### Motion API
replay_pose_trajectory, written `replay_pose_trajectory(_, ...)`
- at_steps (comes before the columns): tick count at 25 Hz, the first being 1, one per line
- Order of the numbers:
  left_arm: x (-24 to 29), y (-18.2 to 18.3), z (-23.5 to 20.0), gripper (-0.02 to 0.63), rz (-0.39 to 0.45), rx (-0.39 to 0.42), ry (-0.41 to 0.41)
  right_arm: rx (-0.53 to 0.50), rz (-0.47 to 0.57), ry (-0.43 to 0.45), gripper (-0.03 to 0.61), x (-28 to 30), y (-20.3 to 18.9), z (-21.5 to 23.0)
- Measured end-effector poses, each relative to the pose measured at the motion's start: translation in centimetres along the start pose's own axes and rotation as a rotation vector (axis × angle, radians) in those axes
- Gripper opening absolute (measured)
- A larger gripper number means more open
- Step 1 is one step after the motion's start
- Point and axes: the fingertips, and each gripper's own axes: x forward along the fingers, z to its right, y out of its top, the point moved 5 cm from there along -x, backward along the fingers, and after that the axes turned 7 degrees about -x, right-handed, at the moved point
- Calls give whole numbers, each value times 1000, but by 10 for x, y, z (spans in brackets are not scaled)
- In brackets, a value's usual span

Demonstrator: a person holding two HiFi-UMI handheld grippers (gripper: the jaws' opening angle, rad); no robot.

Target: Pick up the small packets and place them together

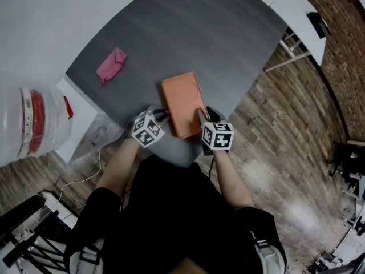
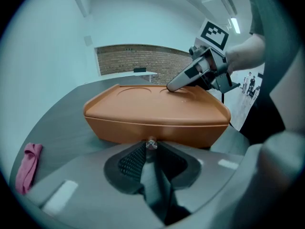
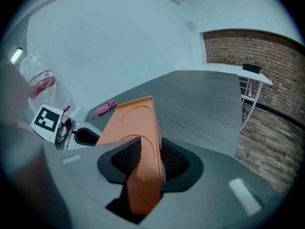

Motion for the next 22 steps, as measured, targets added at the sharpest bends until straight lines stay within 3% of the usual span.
replay_pose_trajectory(22, -38, -40, -7, 69, -15, -72, 86, 6, 3, 24, 138, 1, 1, 8)
